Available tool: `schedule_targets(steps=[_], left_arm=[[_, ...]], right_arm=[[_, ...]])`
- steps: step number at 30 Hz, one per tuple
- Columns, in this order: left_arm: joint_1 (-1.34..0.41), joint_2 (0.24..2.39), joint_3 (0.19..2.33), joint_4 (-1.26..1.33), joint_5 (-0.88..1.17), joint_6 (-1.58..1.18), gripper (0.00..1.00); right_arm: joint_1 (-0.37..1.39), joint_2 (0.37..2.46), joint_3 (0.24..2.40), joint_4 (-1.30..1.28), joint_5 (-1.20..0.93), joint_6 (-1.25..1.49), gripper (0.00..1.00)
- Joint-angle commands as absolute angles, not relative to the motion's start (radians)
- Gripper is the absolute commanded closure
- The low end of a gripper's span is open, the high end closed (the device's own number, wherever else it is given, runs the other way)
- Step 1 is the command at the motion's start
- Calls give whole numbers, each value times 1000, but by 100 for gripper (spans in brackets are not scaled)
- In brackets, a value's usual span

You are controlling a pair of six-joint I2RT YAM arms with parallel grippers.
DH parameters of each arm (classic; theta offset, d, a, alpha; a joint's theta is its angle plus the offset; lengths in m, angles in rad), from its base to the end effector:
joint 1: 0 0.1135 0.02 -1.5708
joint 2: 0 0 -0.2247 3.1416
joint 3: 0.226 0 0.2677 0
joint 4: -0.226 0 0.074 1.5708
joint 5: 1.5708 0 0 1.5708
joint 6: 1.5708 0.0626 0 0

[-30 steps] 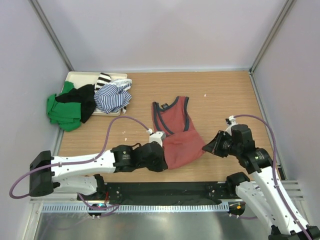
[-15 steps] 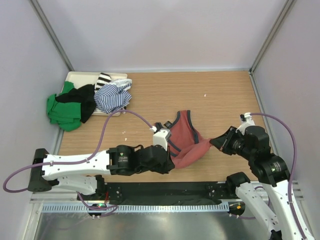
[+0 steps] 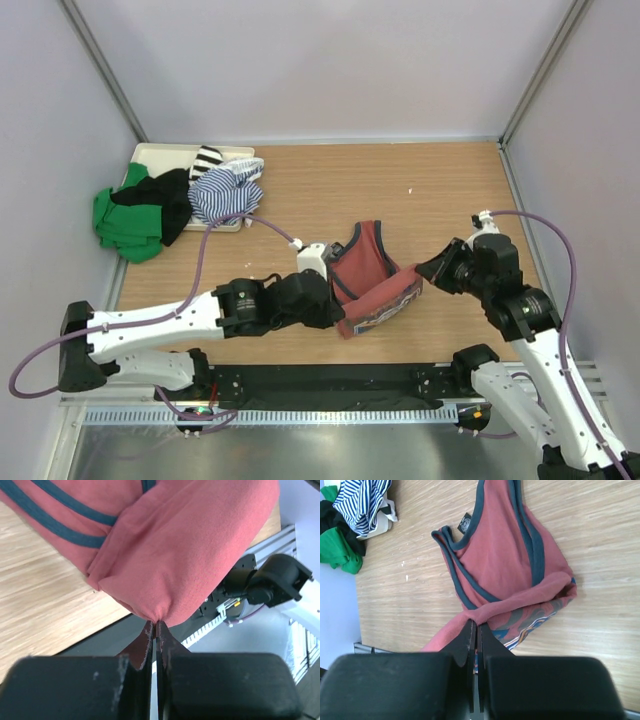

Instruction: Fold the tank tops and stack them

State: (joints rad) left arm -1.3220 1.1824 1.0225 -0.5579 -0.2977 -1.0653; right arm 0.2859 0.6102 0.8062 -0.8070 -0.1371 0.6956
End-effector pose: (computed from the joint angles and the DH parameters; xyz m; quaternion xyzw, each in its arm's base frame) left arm 0.0924 -0.2890 0.2511 0.0544 0.9008 -0.3306 0.2762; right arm 0.1813 0.0622 0.2739 0.1491 0.8729 0.2707 0.3776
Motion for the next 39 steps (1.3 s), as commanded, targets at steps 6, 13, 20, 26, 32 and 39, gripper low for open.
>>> schedule_targets(steps=[6,13,20,26,32,39], left_arm=[[-1155,1186,1072,-525,-178,-1011,100],[-991,1218,1071,-473,-19,-968,100],[-850,1276,1100,-457,80,-924,100],[-734,1345,1114,-442,165,-881,100],[-632,1449,1124,-391,250,-853,100],[-491,1684,1204,-307,373,-845,99]], right_arm=[[287,791,879,-586,-115,700,99],[287,910,916,-500,-84,699,99],[285,1034,971,-445,-72,686,99],[287,1147,1003,-382,-64,681,99],[287,1271,1034,-279,-66,673,98],[285,1530,1107,-85,-83,658,91]])
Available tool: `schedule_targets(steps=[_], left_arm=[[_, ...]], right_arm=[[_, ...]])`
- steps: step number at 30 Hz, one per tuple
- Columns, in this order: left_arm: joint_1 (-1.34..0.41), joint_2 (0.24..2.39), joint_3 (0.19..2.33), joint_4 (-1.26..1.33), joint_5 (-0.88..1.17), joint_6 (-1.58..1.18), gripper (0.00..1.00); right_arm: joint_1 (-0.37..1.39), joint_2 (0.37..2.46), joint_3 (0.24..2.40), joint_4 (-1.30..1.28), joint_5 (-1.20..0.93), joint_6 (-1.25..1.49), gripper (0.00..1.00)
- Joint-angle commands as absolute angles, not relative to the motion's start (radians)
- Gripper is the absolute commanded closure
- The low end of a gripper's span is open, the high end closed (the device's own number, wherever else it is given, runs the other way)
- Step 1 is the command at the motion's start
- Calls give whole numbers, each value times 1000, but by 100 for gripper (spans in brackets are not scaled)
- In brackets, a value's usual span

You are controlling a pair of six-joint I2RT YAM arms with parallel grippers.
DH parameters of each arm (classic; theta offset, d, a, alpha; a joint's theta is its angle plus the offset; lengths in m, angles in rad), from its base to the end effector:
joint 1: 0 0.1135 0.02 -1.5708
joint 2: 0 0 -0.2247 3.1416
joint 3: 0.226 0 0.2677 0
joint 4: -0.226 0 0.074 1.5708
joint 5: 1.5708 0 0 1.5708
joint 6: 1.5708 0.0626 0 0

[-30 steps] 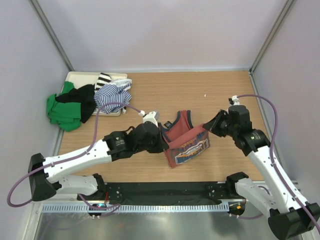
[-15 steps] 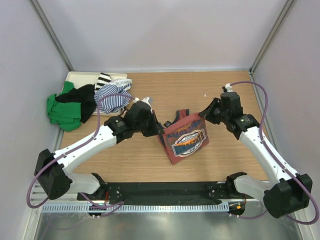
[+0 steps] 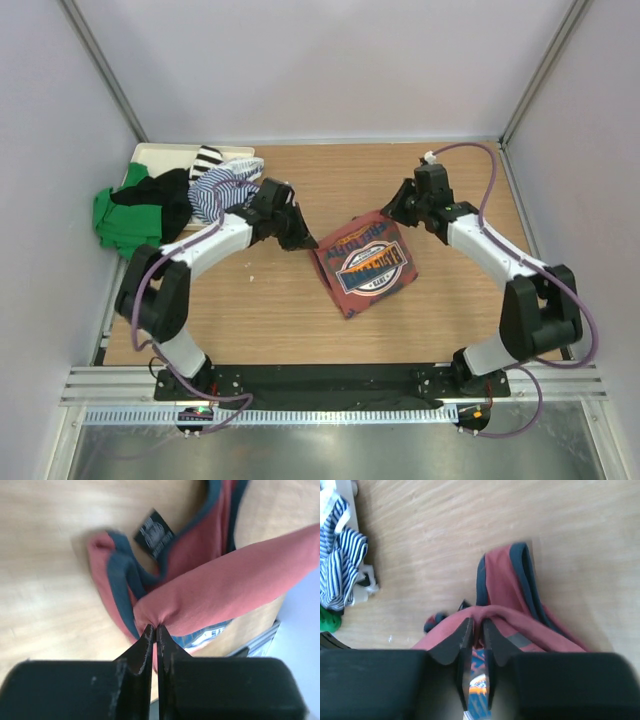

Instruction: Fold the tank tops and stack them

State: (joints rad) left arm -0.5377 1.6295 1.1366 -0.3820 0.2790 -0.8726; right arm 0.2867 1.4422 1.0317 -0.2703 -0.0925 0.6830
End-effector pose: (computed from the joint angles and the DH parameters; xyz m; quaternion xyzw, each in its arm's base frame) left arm 0.3153 -0.2081 0.1642 -0.1084 0.9258 -0.3184 0.1724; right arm 0.3439 0.1074 0.2014 0.1580 0.8879 0.2373 0.3610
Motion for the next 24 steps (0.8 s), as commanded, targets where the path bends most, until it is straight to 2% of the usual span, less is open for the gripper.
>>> schedule_targets(steps=[1,2,3,4,5,6,7,9,11,13,15,16,17,18,19,20,21,23,24], left_arm=[[-477,1745,1221,-299,396,-845,96],[-460,1768,1253,-298,399,-850,95],[-454,1807,1262,-290,402,-853,91],[-445,1815,1275,-287,396,-856,84],[-445,1822,1296,-288,384,-854,70],[-443,1824,1307,-298,362,-844,40],[-443,1813,1316,-323,332,-833,25],[-445,1786,1316,-359,286,-807,1],[-457,1731,1295,-370,224,-784,0],[-488,1686,1282,-385,193,-765,2],[-515,1661,1253,-377,173,-765,9],[-543,1655,1244,-367,175,-770,14],[-555,1649,1221,-348,192,-778,23],[-566,1651,1210,-303,198,-788,28],[-581,1655,1200,-285,204,-807,33],[-586,1675,1200,-272,215,-811,46],[-592,1690,1204,-250,230,-815,52],[-592,1744,1223,-226,253,-831,62],[-592,1764,1233,-224,255,-834,64]], right_arm=[[285,1564,1120,-60,-89,655,77],[285,1607,1135,-28,-100,646,68],[284,1682,1185,-26,-127,641,56],[284,1721,1219,-38,-126,634,48],[284,1747,1253,-92,-106,623,43],[284,1762,1288,-103,-83,615,39],[282,1767,1290,-106,-66,609,34],[281,1720,1244,-97,-57,586,32],[278,1675,1177,-75,-52,575,33],[275,1608,1123,-49,-66,572,39],[267,1577,1048,-20,-118,574,48],[264,1563,1026,24,-194,578,52],[258,1551,988,44,-236,586,56],[253,1551,971,63,-277,604,66],[253,1552,959,101,-355,610,71],[250,1565,942,115,-380,618,76],[249,1575,940,129,-406,636,82],[233,1629,942,172,-462,667,85],[226,1652,948,189,-483,679,86]])
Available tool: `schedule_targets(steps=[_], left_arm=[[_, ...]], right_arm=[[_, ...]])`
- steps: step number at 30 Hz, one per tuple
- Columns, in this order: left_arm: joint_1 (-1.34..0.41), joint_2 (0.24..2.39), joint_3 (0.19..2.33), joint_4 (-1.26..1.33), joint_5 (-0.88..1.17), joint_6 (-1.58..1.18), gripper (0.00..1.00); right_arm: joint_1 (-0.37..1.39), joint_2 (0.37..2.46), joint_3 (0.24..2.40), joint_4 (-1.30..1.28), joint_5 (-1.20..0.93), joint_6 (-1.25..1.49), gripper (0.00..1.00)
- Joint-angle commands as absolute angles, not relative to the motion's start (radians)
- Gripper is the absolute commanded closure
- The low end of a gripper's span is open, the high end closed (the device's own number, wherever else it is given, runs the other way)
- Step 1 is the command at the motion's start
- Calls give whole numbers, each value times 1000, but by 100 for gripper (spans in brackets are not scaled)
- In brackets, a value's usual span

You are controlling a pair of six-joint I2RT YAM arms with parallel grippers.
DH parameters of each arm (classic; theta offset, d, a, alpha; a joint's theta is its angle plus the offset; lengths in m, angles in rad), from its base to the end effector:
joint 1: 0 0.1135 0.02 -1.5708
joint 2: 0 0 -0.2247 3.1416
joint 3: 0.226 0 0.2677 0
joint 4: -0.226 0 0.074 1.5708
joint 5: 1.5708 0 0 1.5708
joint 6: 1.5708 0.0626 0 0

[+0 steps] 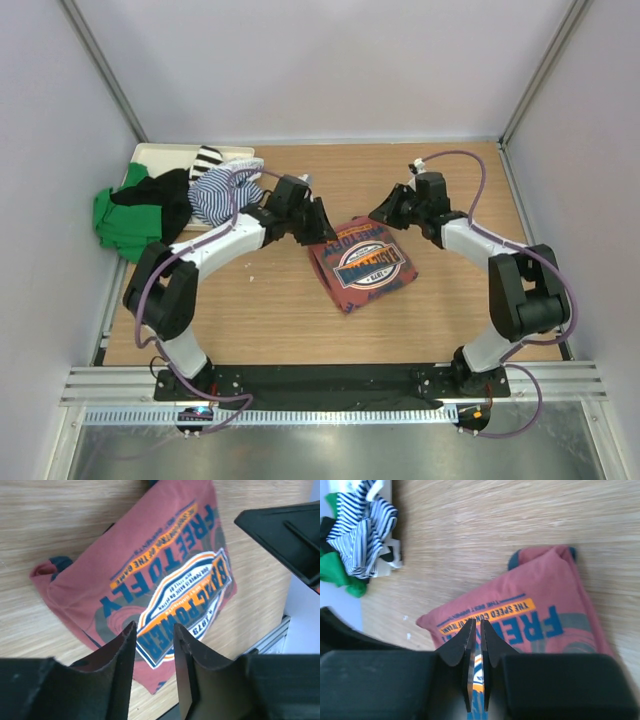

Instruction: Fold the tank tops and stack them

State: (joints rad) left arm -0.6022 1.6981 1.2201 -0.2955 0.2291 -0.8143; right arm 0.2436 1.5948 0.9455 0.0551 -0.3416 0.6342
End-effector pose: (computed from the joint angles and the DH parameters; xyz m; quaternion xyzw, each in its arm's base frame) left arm 0.3252 -0.2408 0.1753 -0.0528 0.9151 -0.3309 0.2244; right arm 0.3634 0.1119 0.1537 0.0907 0.8692 0.3323 0.3547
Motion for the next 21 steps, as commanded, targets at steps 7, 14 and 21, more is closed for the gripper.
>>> schedule_targets(steps=[7,14,21], left_arm=[[-506,1939,1298,-187,274,-864,75],[-462,1979,1328,-182,305,-844,69],[-503,1775,1253,-216,262,-796,47]], right_arm=[[138,2006,1078,417,-682,952,93],[64,2184,983,954,-828,1293,92],[66,1971,836,877,-810,1171,83]])
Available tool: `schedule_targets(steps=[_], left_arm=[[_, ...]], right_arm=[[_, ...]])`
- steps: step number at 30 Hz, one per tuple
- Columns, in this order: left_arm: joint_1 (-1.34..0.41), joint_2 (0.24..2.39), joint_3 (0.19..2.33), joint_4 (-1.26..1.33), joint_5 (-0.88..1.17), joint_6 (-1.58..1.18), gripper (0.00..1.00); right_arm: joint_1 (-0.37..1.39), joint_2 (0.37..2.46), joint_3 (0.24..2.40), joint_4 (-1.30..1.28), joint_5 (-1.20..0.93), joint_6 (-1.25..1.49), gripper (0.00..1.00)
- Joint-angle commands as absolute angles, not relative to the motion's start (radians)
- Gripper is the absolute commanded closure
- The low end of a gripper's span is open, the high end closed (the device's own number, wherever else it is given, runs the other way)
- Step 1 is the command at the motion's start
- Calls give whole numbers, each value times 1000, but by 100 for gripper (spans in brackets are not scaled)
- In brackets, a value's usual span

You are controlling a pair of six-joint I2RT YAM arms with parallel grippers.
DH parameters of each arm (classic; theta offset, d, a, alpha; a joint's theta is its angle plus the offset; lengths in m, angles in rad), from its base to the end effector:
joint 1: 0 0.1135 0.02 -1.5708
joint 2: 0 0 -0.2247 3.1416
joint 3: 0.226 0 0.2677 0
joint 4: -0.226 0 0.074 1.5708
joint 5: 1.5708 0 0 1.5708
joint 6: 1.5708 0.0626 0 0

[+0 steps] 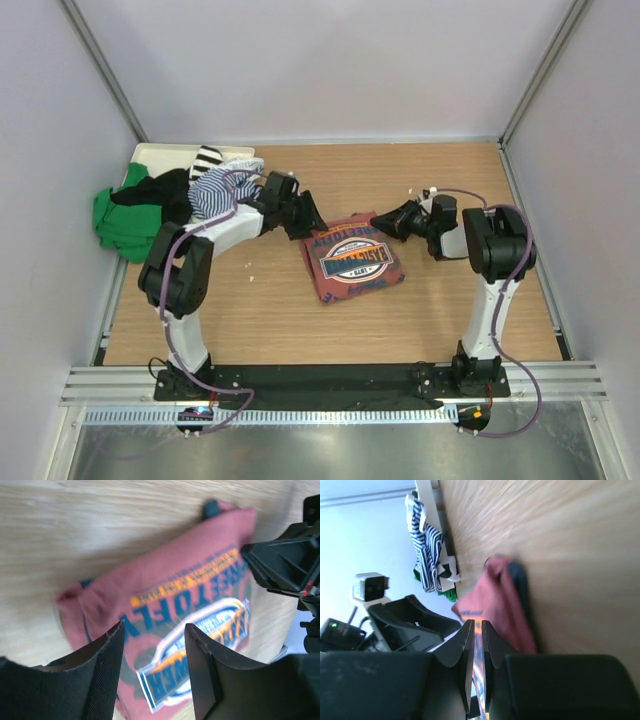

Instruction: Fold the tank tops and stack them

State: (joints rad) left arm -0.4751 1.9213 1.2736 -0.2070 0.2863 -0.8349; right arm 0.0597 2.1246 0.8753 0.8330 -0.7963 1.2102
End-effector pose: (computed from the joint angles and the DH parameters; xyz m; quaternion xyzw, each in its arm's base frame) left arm 0.3738 -0.2121 0.1138 -0.1167 0.9210 -0.3173 0.1937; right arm 0.3819 0.0676 0.0284 0.2427 0.7632 0.5599 0.2123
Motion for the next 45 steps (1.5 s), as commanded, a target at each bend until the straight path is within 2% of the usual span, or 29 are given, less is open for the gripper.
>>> schedule_targets(steps=[1,9,15,18,21,22,24,25,28,29,33,37,45], left_arm=[[-514,1751,1238,-218,261,-798,47],[-672,1571,1036,-144,258,-897,49],[-775,1552,907,-55,264,-960,51],[-787,1552,821,-5,267,-986,53],[-787,1551,755,35,195,-982,53],[-787,1558,747,37,190,-979,53],[-787,1554,739,32,190,-963,53],[-787,1527,736,19,189,-957,52],[-787,1451,739,-63,134,-921,46],[-787,1396,755,-98,108,-910,43],[-775,1304,796,-254,9,-856,36],[-732,1235,798,-302,9,-850,36],[-649,1105,772,-351,-3,-859,36]], right_arm=[[69,1907,806,833,-805,1143,83],[101,1640,609,491,-792,922,84],[101,1609,460,529,-861,914,84],[101,1609,434,493,-816,884,84],[103,1608,459,387,-770,828,82],[101,1599,462,377,-770,827,75],[101,1576,497,309,-769,789,66],[101,1557,517,263,-735,766,58],[104,1454,601,62,-607,652,46],[101,1406,624,-42,-559,629,45],[101,1367,756,-185,-408,532,44],[101,1422,847,-241,-304,476,47],[103,1667,1002,-221,-415,479,48]])
